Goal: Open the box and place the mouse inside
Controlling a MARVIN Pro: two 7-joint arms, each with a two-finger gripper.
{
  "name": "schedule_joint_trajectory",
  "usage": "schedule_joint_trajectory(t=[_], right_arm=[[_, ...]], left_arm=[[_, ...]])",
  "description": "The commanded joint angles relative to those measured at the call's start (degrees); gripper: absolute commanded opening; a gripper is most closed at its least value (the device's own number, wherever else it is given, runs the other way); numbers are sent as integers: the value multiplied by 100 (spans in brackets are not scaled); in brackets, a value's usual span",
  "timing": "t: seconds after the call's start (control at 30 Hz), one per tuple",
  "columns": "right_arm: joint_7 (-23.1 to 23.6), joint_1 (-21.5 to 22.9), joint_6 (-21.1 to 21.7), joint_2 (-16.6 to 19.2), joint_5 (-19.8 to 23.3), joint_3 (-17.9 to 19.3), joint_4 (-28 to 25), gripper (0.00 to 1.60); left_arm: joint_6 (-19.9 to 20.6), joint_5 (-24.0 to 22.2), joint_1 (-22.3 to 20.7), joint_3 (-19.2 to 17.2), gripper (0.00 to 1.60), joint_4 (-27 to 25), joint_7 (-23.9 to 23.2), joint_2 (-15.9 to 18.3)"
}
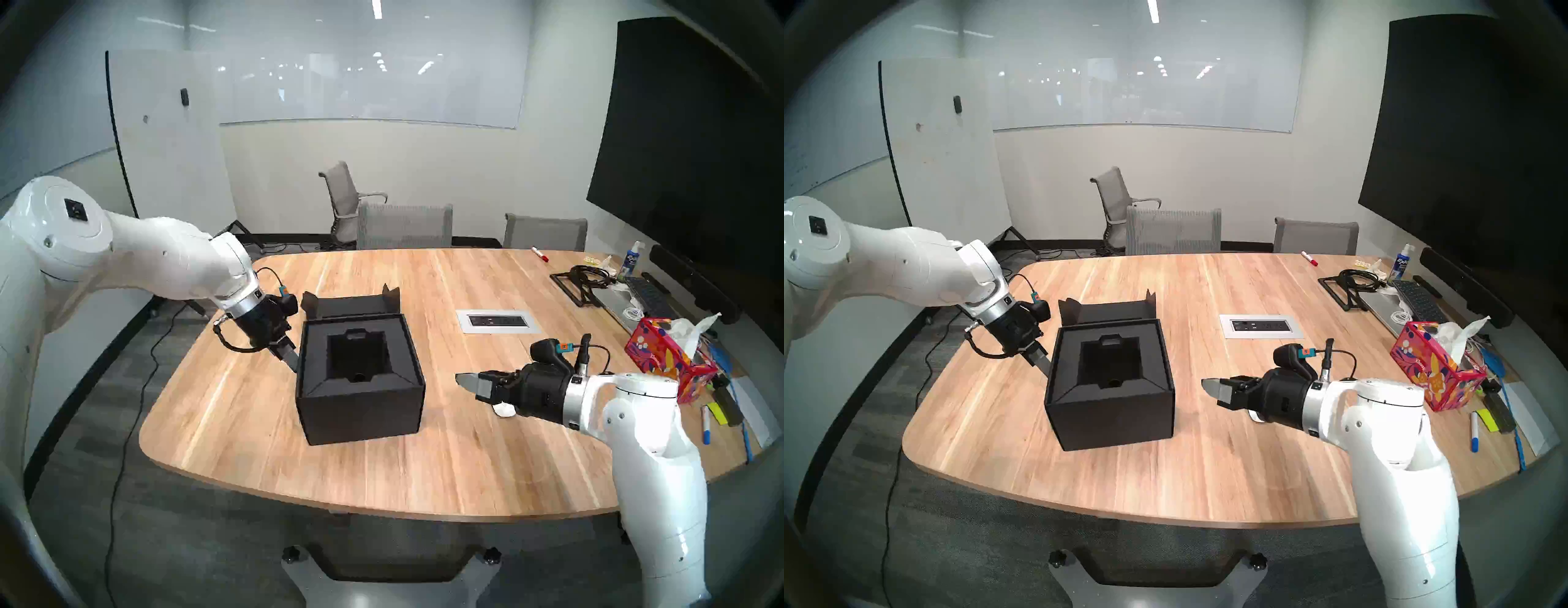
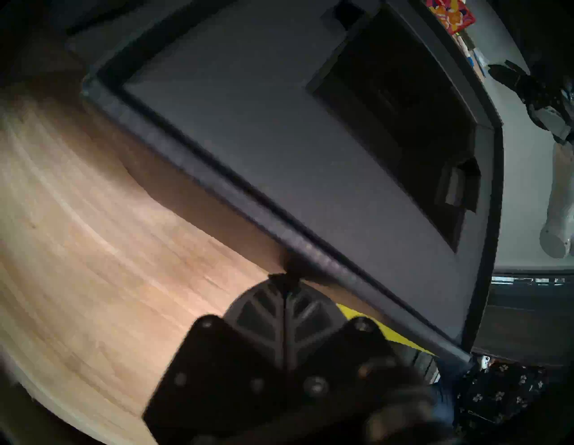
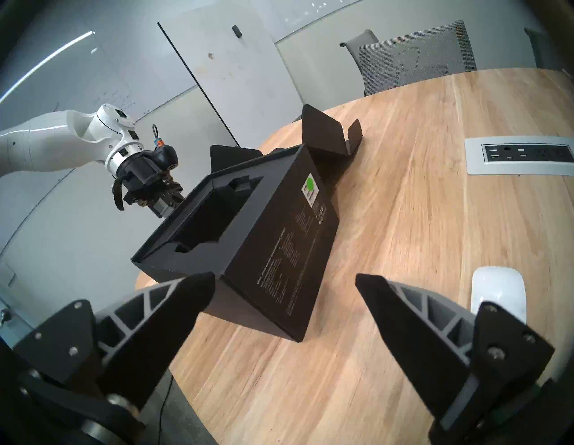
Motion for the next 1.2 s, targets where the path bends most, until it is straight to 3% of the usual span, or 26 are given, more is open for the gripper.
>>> schedule_joint_trajectory(t=[0.0, 0.37, 0.6, 0.87, 1.17], right_arm=[[-3, 42, -15, 15, 13, -12, -110, 160], [-10, 44, -15, 13, 14, -11, -115, 160], [-13, 45, -15, 12, 15, -11, -117, 160], [-1, 41, -15, 15, 12, -13, -107, 160], [-3, 42, -15, 15, 13, -12, -109, 160]], left_arm=[[46, -110, -608, -103, 0, -547, 269, 282], [158, -306, -887, -197, 0, -1307, 929, 582], [125, -281, -874, -197, 0, -1286, 1109, 615], [-20, 197, -867, 34, 0, -479, 421, 659], [-110, -16, -650, -127, 0, 276, -390, 749]])
